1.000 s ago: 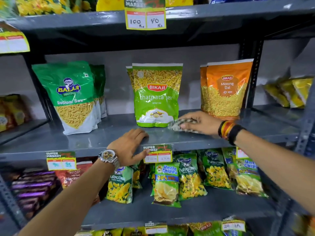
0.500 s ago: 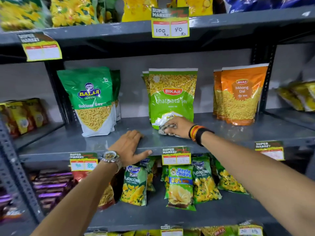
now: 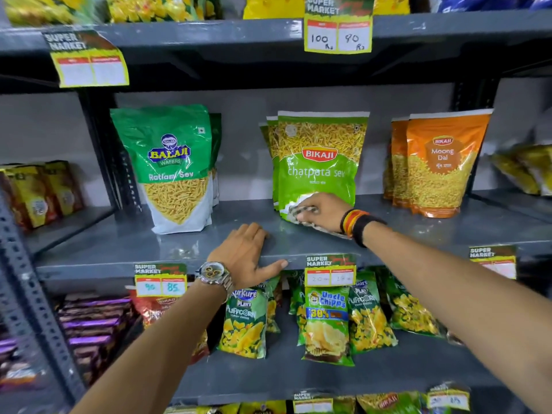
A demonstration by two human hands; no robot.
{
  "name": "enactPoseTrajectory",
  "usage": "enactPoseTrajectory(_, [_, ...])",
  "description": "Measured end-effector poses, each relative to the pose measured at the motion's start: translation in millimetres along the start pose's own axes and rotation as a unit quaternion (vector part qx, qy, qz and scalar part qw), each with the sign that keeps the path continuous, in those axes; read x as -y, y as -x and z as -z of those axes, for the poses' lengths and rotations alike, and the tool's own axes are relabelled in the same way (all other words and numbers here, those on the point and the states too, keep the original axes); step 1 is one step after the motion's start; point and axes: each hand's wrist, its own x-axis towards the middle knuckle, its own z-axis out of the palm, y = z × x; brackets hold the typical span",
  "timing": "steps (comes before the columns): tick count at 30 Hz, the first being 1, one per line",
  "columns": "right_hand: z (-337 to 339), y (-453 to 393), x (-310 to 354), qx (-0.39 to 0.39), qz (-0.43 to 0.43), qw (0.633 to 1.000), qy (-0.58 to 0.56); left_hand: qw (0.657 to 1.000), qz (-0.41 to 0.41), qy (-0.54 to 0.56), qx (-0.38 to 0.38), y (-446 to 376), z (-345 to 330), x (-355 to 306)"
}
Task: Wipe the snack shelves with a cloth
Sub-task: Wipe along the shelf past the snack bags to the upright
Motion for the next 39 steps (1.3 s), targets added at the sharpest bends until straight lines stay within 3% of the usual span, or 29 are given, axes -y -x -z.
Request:
enactPoseTrajectory(5, [-33,-1,9,0.004,0.007,0.996,0.090,1.000,-0.001,0.004,-0.001,1,-1,-1])
enactPoseTrajectory(11, [28,47,-1,0.162,0.043,0.985,-0.046,1.000,0.003,-0.001,0.001,1,-1,-2])
enactPoseTrajectory(16, [39,70,-46,0.086,-0.007,0.991,-0.103,1.000,0.004,0.016,0.005,-1,0,-2])
enactPoseTrajectory(23, [48,105,-64,0.158,0.050,0.978,-0.128,0.999,-0.018,0.033,0.014,-2,5,-18])
enactPoseTrajectory(29, [85,88,-127,0.036,-0.013,0.992,-0.124,0.998,-0.053,0.016,0.017,-38,-3,-78])
enactPoseTrajectory(32, [74,84,-150,0.062,-0.035,0.994,-0.088,0.998,-0.052,0.017,0.018,-56,-7,-107])
enactPoseTrajectory(39, [89,133,-140,0.151,0.068,0.976,-0.139,0.999,-0.029,0.023,0.008,-62,-11,-123])
